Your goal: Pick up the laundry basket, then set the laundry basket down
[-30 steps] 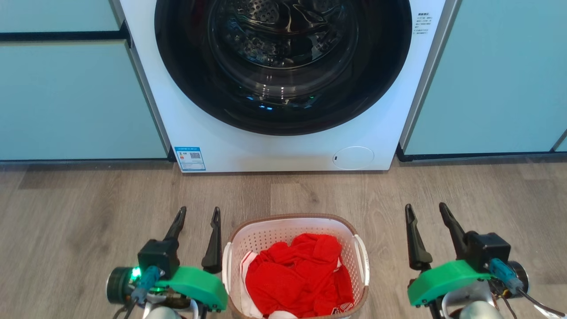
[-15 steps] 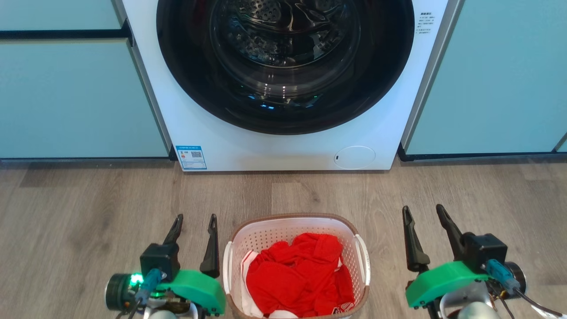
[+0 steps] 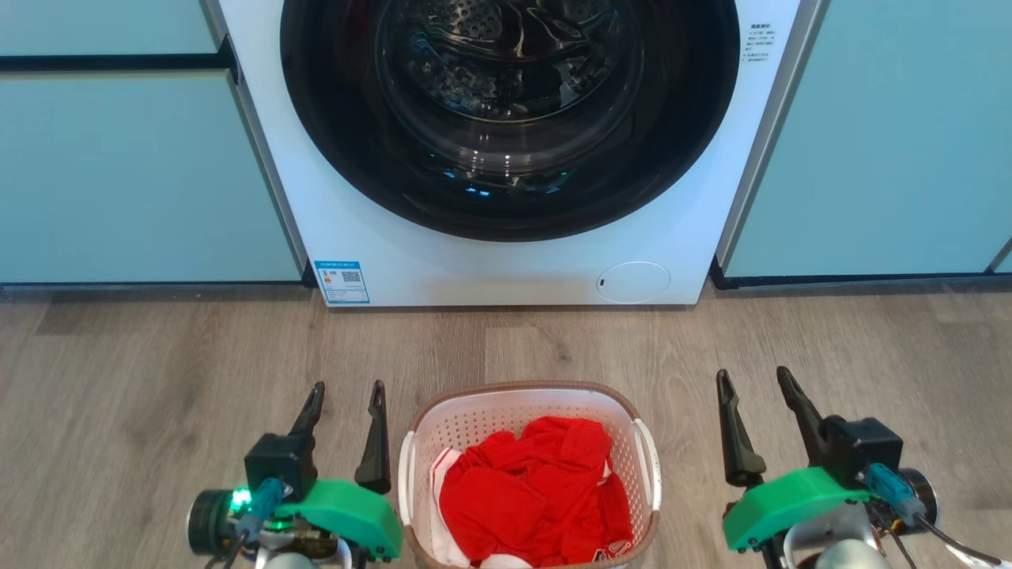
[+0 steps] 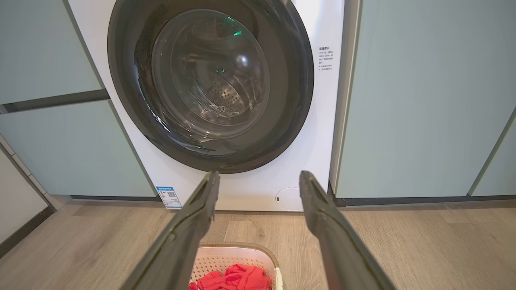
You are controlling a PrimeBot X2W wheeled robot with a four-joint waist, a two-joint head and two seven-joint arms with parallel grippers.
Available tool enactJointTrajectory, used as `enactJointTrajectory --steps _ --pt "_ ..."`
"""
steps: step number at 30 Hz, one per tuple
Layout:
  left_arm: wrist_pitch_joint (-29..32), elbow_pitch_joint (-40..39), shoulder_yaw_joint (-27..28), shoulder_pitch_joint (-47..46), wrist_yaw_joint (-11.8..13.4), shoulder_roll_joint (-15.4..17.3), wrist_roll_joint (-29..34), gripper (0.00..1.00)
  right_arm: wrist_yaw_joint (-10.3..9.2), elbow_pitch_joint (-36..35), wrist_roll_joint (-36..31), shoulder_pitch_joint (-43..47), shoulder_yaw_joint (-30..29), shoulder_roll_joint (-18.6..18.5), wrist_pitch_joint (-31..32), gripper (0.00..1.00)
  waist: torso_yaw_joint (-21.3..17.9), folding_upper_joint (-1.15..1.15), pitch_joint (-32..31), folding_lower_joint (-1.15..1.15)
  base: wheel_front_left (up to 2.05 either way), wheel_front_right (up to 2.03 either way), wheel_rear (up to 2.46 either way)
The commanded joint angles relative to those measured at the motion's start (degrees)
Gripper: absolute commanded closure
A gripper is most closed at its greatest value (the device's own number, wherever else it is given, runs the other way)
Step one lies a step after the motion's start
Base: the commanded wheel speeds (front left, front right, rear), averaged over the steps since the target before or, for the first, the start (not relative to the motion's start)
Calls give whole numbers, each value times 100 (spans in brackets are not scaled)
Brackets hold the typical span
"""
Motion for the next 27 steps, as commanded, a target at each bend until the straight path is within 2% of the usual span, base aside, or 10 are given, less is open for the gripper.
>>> enactJointTrajectory --steps 1,3,4,7,27 --pt "-30 -200 200 -256 -2 -25 -15 0 40 -156 10 -265 141 -4 -77 0 0 0 -2 0 0 0 0" --pt "-30 -205 194 -256 -29 -25 -64 0 40 -149 7 -269 140 -4 -77 0 0 0 -6 0 0 0 0" --pt "0 -6 0 1 -34 0 -58 100 0 4 1 0 0 0 0 100 0 0 -6 0 0 0 0" --pt "3 211 -11 84 -36 5 -79 100 -1 224 22 64 7 1 11 100 -1 0 -4 0 0 0 0" --pt "290 169 313 -32 -238 52 -1382 100 6 244 1358 -69 -156 -71 267 100 -36 0 69 0 0 0 0"
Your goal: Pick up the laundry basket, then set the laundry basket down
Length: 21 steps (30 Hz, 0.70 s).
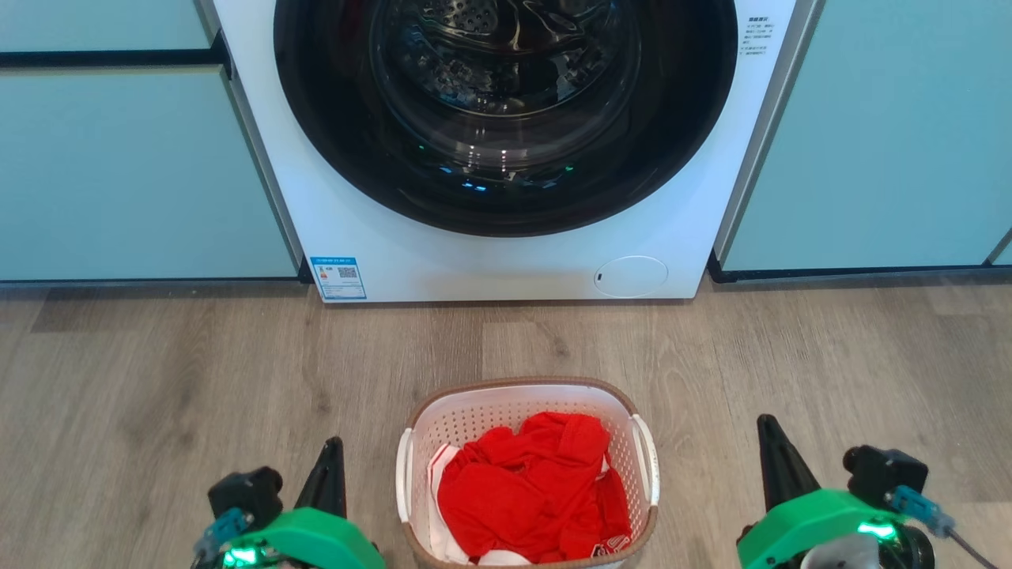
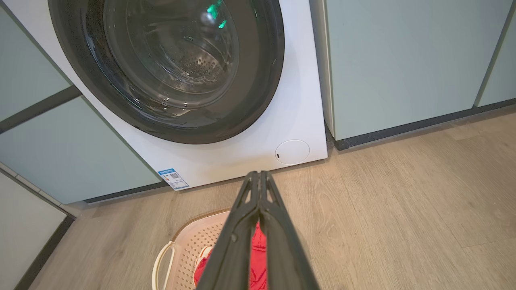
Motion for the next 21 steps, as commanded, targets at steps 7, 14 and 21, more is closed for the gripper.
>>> enactJointTrajectory --steps 7,14,21 --pt "120 -222 235 -394 -103 42 -541 100 9 -154 553 -344 -105 -87 147 100 -13 0 27 0 0 0 0" --pt "225 -247 356 -434 -174 51 -985 100 11 -148 1005 -389 -174 -101 246 100 -25 0 52 0 0 0 0" --pt "333 -270 481 -471 -245 59 -1429 100 14 -141 1455 -435 -246 -114 348 100 -37 0 78 0 0 0 0"
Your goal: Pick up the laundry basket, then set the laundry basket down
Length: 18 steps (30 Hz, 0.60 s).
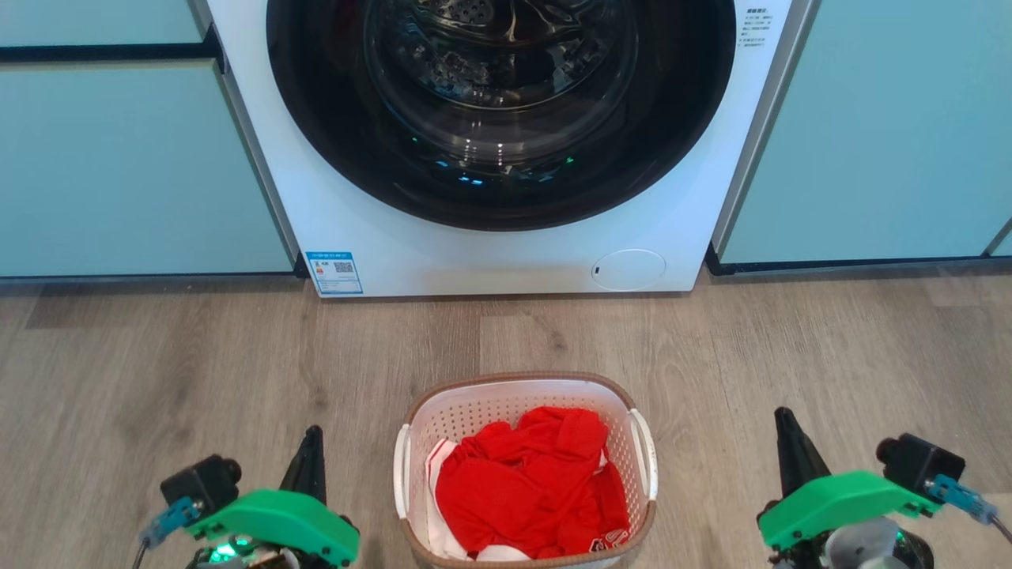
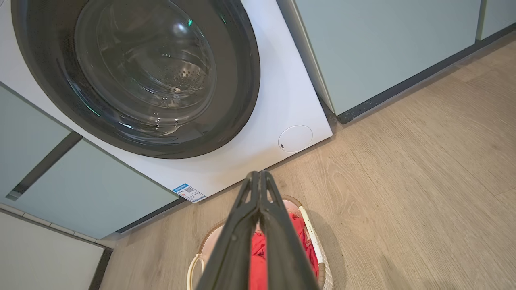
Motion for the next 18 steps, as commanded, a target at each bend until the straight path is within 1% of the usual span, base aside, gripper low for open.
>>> enactJointTrajectory --steps 1,18 --pt "31 -220 140 -347 -59 53 -161 100 14 -163 170 -294 -10 -103 24 100 -2 0 5 0 0 0 0" --pt "287 -265 435 -435 -222 63 -1167 100 19 -145 1190 -399 -189 -122 268 100 -31 0 64 0 0 0 0"
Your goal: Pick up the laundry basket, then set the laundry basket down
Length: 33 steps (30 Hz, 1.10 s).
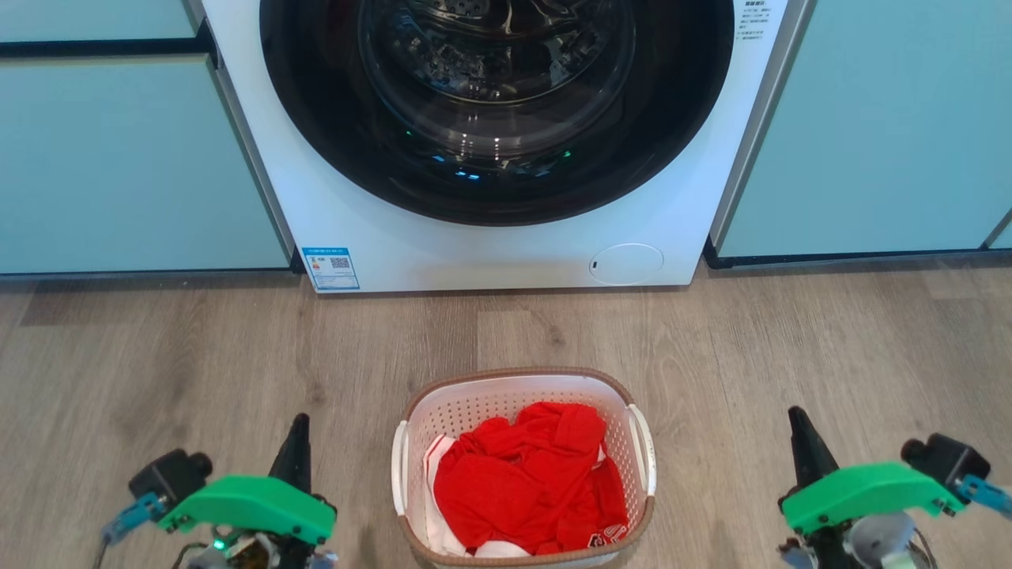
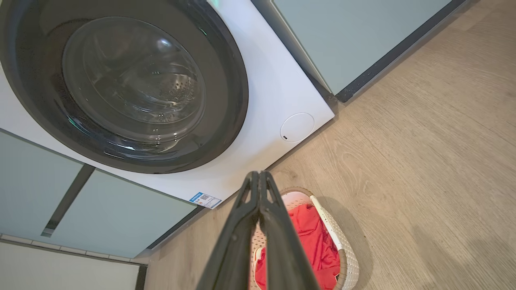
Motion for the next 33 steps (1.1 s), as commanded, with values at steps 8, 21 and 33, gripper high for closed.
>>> enactJointTrajectory --steps 8,21,33 --pt "143 -216 341 -369 -146 63 -600 100 22 -164 615 -410 -83 -86 151 100 -15 0 31 0 0 0 0" --pt "359 -250 592 -442 -278 63 -1408 100 26 -149 1431 -496 -242 -91 361 100 -38 0 79 0 0 0 0" --pt "562 -281 827 -511 -400 60 -2148 100 30 -134 2178 -576 -395 -92 557 100 -59 0 123 0 0 0 0"
